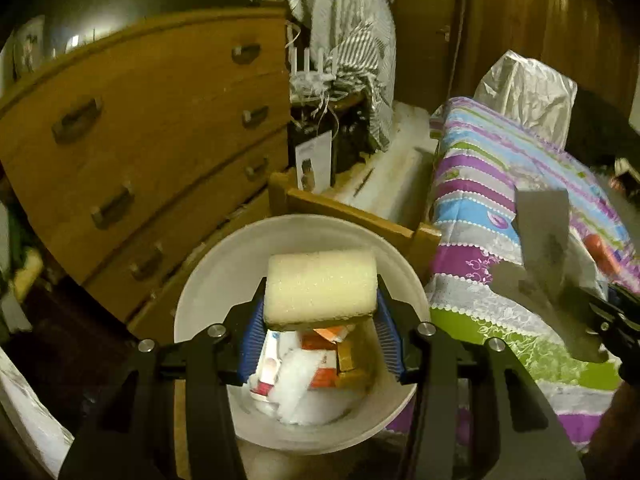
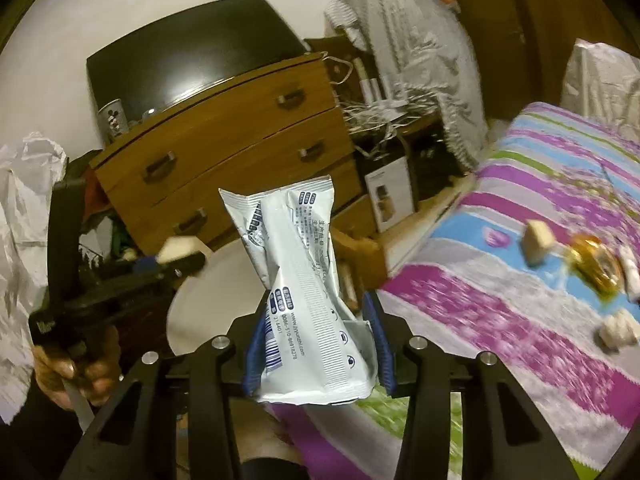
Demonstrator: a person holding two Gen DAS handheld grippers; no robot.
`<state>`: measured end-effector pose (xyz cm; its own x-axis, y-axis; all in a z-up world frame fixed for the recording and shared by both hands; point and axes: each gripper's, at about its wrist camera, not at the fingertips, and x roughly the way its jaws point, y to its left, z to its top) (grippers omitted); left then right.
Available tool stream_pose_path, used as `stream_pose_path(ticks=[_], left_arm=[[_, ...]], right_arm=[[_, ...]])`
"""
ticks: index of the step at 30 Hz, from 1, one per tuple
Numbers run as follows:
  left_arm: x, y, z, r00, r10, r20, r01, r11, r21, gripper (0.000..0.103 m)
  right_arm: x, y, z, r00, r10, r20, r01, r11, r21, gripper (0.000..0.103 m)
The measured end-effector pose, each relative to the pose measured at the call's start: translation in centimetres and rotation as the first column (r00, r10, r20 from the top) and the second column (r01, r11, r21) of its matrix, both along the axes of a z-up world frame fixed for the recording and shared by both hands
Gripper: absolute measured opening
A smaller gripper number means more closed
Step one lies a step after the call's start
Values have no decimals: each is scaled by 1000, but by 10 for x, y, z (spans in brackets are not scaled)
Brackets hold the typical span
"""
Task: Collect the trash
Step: 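Carry the sponge and sachet over the white bucket with both tools, then open both tools over the white bucket to drop the sponge and sachet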
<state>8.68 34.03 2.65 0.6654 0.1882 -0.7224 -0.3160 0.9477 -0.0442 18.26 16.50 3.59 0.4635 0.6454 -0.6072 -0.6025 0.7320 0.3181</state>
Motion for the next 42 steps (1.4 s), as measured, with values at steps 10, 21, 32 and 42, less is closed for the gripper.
stream_pose_path(ticks=[10, 21, 32, 42], left_arm=[[-3, 33, -11, 998, 43, -40, -43, 999, 10, 47], [2, 38, -25, 990, 118, -75, -102, 976, 193, 47], [4, 38, -29, 990, 121, -70, -103, 971, 217, 47], [7, 42, -32, 991, 114, -66, -99, 973, 207, 47]], right_arm=[[27, 78, 0, 994, 63, -90, -70, 995, -76, 46], [29, 117, -21, 989, 74, -130, -94, 984, -154, 46], [35, 127, -28, 989, 75, -130, -99, 977, -189, 46], [39, 135, -27, 990, 73, -118, -96, 976, -198, 46]])
